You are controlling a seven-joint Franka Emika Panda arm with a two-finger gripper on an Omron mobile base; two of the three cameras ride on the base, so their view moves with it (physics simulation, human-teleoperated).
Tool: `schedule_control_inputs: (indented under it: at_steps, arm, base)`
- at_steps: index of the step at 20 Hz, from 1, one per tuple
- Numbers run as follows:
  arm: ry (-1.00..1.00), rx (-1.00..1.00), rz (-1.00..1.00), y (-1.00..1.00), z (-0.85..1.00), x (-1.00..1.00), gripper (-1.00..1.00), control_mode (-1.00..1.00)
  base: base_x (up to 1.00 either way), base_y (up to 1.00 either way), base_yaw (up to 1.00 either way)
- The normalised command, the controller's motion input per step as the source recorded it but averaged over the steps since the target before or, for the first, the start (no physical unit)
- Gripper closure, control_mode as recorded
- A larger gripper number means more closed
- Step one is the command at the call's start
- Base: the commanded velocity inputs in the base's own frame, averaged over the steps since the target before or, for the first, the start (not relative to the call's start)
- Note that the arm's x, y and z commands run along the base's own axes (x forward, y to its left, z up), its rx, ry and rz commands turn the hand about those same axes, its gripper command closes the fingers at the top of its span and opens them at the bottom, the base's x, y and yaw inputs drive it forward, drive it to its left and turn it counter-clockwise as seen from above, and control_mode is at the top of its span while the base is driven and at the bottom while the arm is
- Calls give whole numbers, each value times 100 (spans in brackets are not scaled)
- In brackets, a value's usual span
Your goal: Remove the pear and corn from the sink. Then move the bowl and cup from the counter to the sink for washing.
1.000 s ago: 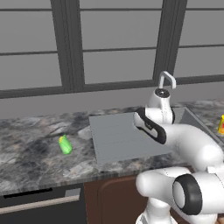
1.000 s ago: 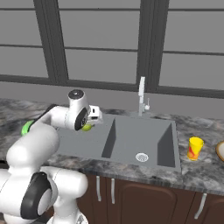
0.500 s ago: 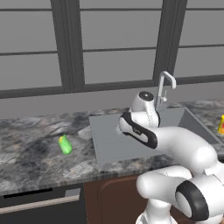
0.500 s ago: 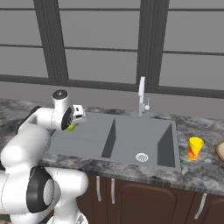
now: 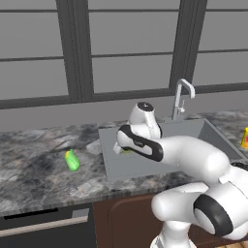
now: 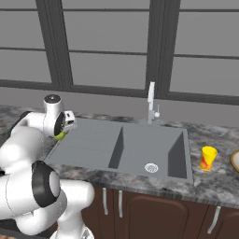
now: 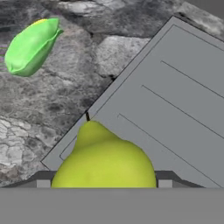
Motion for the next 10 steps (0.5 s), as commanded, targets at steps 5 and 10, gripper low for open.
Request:
schedule_control_inputs:
  at_steps: [5,10]
  arm:
    - [10,0,17,58,-2,-3,100,-100]
    - [8,0,14,52,-7,0,100,-100]
  base:
    - [0,0,0]
    - [0,0,0]
